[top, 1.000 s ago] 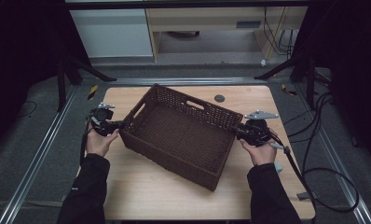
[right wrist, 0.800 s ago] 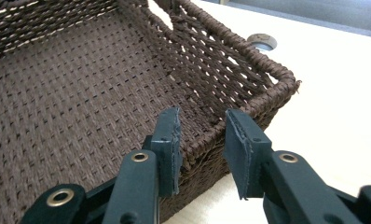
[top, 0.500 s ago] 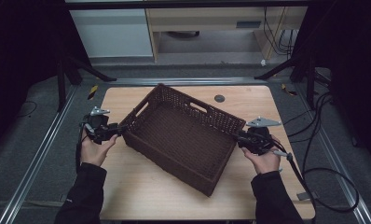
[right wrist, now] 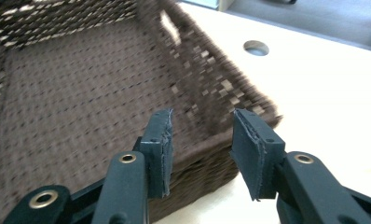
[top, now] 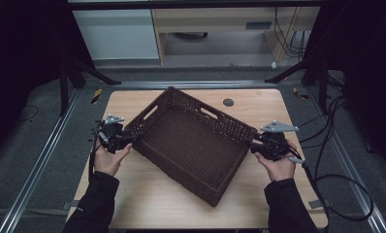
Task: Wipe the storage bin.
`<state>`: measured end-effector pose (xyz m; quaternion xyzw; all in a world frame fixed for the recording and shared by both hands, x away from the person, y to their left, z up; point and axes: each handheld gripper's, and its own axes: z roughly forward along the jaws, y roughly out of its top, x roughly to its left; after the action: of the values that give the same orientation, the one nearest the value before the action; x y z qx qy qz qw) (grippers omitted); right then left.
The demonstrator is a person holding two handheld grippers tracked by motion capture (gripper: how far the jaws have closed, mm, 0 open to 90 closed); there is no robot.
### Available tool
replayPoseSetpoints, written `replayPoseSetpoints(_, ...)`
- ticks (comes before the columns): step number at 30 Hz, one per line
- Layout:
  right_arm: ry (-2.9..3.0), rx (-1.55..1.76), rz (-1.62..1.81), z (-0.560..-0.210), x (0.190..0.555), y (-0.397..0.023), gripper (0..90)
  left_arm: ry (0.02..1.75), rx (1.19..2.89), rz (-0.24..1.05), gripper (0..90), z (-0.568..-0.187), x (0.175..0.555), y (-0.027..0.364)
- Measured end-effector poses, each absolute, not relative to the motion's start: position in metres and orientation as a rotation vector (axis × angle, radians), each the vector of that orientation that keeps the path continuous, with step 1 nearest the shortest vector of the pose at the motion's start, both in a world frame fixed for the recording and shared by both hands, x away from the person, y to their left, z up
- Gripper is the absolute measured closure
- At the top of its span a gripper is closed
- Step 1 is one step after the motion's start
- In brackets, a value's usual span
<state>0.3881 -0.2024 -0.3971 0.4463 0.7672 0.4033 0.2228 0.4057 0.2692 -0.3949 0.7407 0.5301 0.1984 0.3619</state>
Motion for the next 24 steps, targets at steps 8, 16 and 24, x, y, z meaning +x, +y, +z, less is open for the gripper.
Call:
replayPoseSetpoints(8,2.071,1.257,1.070,-0.398,0.420,-0.209,60.6,1.372,1.919,0.553,51.7,-0.397,0.425,0.270)
replayPoseSetpoints(16,2.150,1.246,1.087,-0.402,0.425,-0.208,83.3,1.396,1.914,0.552,51.7,-0.396,0.434,0.269)
replayPoseSetpoints(24,2.204,1.210,1.068,-0.398,0.408,-0.206,85.5,1.341,1.910,0.519,43.9,-0.395,0.416,0.254)
